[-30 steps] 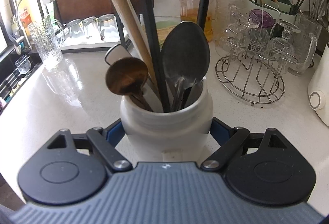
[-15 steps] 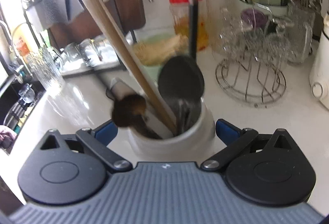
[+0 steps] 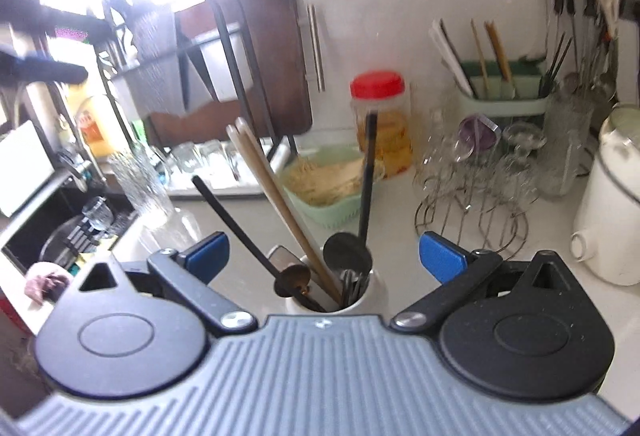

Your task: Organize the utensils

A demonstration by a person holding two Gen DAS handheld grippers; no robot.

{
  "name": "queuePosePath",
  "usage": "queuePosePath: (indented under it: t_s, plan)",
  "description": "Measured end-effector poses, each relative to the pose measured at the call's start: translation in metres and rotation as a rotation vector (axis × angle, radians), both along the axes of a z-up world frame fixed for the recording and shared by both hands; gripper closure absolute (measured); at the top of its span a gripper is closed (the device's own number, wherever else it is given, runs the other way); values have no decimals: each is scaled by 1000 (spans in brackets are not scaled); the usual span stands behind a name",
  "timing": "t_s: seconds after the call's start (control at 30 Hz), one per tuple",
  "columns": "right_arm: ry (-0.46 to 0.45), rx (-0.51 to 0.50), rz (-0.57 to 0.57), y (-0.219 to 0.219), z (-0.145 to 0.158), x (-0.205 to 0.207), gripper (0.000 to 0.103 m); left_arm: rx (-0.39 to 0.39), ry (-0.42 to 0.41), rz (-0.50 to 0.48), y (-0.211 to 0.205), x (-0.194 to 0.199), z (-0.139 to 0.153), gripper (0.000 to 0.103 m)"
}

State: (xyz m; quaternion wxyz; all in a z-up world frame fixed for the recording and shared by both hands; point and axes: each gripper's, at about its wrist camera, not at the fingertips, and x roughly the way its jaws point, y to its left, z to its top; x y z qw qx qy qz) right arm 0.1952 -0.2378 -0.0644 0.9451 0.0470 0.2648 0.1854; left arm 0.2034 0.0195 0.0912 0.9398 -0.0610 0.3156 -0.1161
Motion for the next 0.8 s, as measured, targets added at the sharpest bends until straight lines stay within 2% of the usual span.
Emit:
queuePosePath:
  t_s: [0.13, 0.33, 0.5, 0.8]
  plan:
    - [-32, 29, -14, -21, 21, -25, 0, 6, -30, 52, -5, -36, 3, 13]
    - [-67, 33, -27, -42, 39, -68, 0, 11, -23, 88, -17, -83, -4, 4]
    - [-77, 46, -41, -56, 46, -98, 0, 52, 9, 110, -35, -115, -19, 3]
    - [-71, 64, -76, -76, 41, -144, 0, 75, 80, 127, -58, -157, -54, 2]
